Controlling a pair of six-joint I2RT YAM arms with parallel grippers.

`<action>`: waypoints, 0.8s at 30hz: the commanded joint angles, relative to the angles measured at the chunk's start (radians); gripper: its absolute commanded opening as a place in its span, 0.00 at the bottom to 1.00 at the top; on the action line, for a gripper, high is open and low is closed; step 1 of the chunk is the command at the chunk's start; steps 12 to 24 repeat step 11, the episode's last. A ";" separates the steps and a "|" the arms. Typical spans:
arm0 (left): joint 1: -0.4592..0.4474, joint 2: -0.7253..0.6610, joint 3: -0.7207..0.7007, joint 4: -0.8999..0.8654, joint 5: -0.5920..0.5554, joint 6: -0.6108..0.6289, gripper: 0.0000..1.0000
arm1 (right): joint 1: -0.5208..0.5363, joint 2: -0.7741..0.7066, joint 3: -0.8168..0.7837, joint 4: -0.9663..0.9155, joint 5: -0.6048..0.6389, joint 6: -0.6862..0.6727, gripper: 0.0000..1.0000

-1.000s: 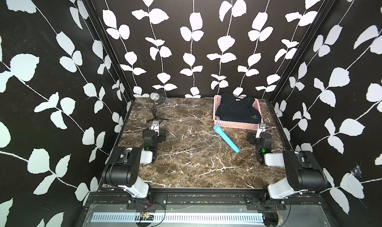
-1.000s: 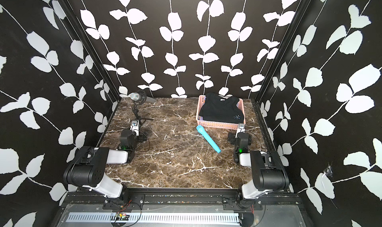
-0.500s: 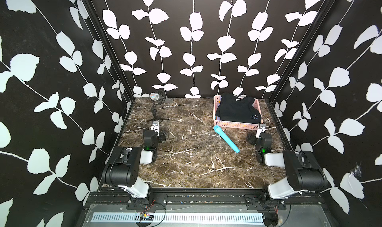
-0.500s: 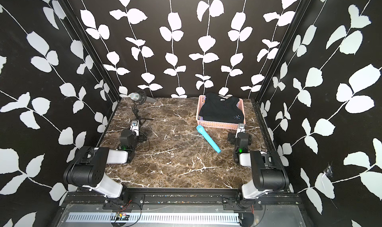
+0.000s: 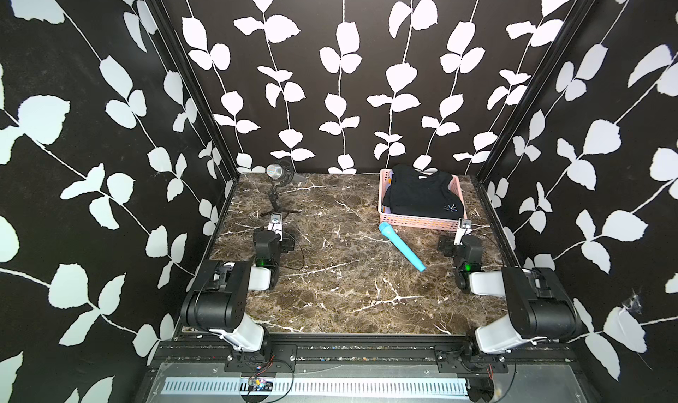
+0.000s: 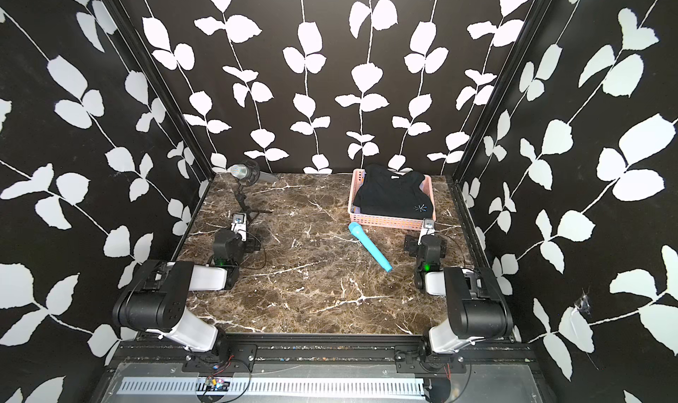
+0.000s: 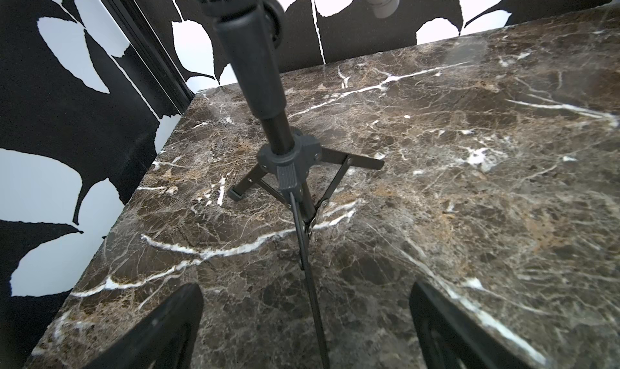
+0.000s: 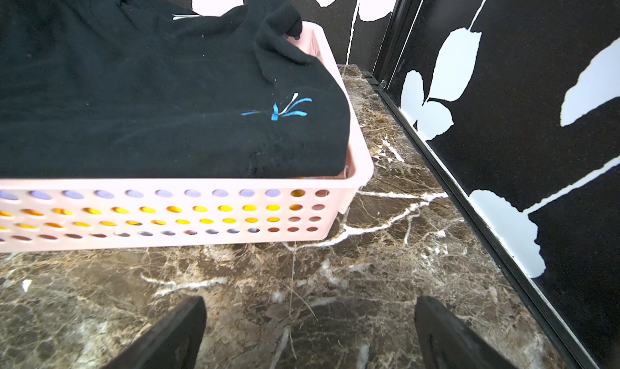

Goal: Put the folded t-shirts into the basket
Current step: Reset both arms

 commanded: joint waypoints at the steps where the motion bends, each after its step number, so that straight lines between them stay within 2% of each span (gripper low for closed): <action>1: 0.005 -0.004 -0.004 0.020 -0.003 -0.011 0.99 | 0.003 -0.002 0.015 0.025 0.000 -0.004 0.99; 24: 0.005 -0.006 -0.005 0.019 -0.002 -0.011 0.99 | 0.003 -0.002 0.015 0.024 0.000 -0.005 0.99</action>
